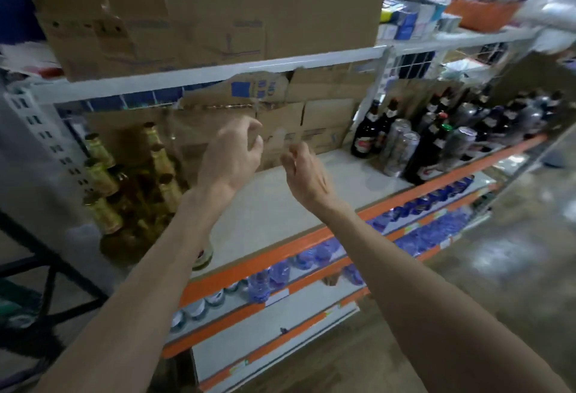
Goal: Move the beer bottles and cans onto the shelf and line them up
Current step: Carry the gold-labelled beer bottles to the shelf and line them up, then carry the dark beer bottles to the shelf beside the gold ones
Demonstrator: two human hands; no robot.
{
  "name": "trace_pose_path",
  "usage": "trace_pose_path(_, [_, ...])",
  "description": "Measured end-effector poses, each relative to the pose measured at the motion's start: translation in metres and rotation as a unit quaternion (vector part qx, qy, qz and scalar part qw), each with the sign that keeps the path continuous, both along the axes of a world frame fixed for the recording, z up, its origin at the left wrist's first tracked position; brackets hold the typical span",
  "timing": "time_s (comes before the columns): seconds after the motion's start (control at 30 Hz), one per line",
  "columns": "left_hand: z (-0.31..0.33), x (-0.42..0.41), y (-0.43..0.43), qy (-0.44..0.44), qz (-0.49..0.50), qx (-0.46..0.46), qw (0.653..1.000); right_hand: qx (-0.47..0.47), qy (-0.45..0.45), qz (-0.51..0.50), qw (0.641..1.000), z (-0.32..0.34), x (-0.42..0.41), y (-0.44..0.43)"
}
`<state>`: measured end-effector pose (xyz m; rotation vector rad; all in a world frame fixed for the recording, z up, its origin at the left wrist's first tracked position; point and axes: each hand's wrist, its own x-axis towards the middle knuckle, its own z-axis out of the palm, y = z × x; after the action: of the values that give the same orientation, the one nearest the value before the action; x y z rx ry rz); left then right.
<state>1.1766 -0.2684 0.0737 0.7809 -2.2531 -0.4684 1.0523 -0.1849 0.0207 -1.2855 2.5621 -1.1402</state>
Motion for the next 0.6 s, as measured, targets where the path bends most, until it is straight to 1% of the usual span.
trace_pose_path(0.1, [-0.023,-0.082,0.03,-0.142,-0.076,0.072,0.984,0.034,-0.015,-0.112,0.993,0.001,-0.072,0.072])
trace_pose_path(0.13, [-0.031,-0.107,0.042,-0.171,-0.096,0.088,0.977,0.043,-0.017,-0.147,0.988,-0.001,-0.096,0.1])
trace_pose_path(0.23, [-0.053,-0.178,0.085,-0.201,-0.16,0.111,0.96,0.056,-0.018,-0.247,0.967,-0.007,-0.162,0.185])
trace_pose_path(0.3, [-0.063,-0.226,0.115,-0.211,-0.195,0.109,0.952,0.058,-0.024,-0.291,0.955,-0.011,-0.2,0.23])
trace_pose_path(0.4, [-0.069,-0.292,0.154,-0.208,-0.224,0.106,0.946,0.073,-0.033,-0.309,0.948,-0.017,-0.249,0.274])
trace_pose_path(0.5, [-0.074,-0.345,0.173,-0.201,-0.213,0.106,0.95,0.082,-0.026,-0.285,0.955,-0.023,-0.296,0.296])
trace_pose_path(0.6, [-0.075,-0.379,0.177,-0.2,-0.203,0.109,0.952,0.082,-0.033,-0.27,0.959,-0.023,-0.335,0.301])
